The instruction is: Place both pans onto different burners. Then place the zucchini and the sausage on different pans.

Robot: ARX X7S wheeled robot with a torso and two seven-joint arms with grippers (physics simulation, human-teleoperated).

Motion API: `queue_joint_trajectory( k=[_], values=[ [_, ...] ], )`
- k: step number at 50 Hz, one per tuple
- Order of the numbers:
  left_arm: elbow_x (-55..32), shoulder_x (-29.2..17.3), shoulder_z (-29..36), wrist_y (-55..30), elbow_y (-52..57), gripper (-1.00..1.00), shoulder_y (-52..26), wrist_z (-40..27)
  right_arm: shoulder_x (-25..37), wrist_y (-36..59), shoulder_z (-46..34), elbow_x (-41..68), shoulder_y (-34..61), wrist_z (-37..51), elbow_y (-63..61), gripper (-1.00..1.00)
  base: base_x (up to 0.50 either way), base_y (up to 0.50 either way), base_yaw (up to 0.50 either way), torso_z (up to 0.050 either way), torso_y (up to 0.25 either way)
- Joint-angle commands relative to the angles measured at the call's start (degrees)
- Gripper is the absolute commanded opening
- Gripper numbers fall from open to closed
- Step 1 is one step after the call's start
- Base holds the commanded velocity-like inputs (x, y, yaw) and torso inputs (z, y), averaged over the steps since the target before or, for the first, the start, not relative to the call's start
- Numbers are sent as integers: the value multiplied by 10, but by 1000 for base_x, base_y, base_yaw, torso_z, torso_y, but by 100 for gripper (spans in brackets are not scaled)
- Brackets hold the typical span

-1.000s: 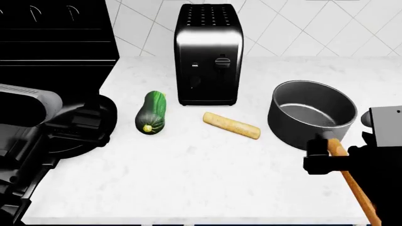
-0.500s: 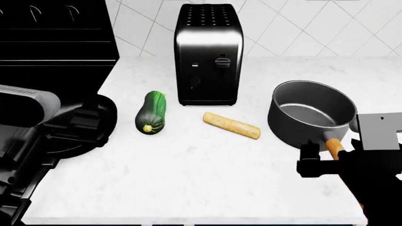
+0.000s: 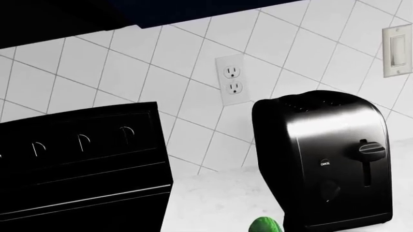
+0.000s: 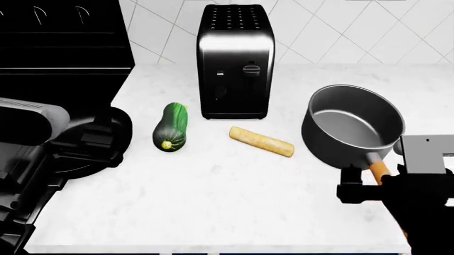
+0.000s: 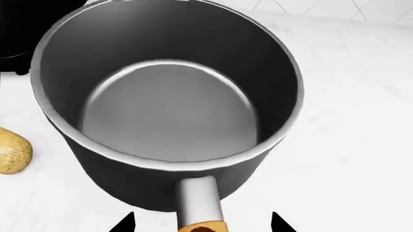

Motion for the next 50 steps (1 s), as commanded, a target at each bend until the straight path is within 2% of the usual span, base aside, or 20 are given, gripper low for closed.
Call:
queue_joint_trajectory(
  k=[1, 2, 25, 41, 44, 48, 50],
  values=[
    [4, -2, 4, 5, 0, 100, 4, 1, -2, -14, -20, -19, -8, -18, 14, 100, 0, 0, 0, 0, 0],
    [5, -2, 5, 6, -1, 100, 4, 1, -2, -14, -20, -20, -9, -19, 14, -100, 0, 0, 0, 0, 0],
    [23, -3, 12, 18, -3, 100, 17, 12, 6, -28, 5, 14, -13, -16, -21, -100, 0, 0, 0, 0, 0],
    [42, -19, 14, 18, -16, 100, 31, 18, 66, 0, 60, 199, 65, 136, -86, -100, 0, 0, 0, 0, 1],
    [28, -29, 17, 9, -32, 100, 19, 9, 72, -1, 61, 213, 68, 147, -90, -100, 0, 0, 0, 0, 0],
    [-18, -44, 32, -13, -81, 100, -39, -29, 77, -4, 60, 222, 75, 154, -91, -100, 0, 0, 0, 0, 3],
    [-103, -52, 52, -26, -136, 100, -69, -100, 77, -4, 60, 218, 74, 152, -91, -100, 0, 0, 0, 0, 0]
  ],
)
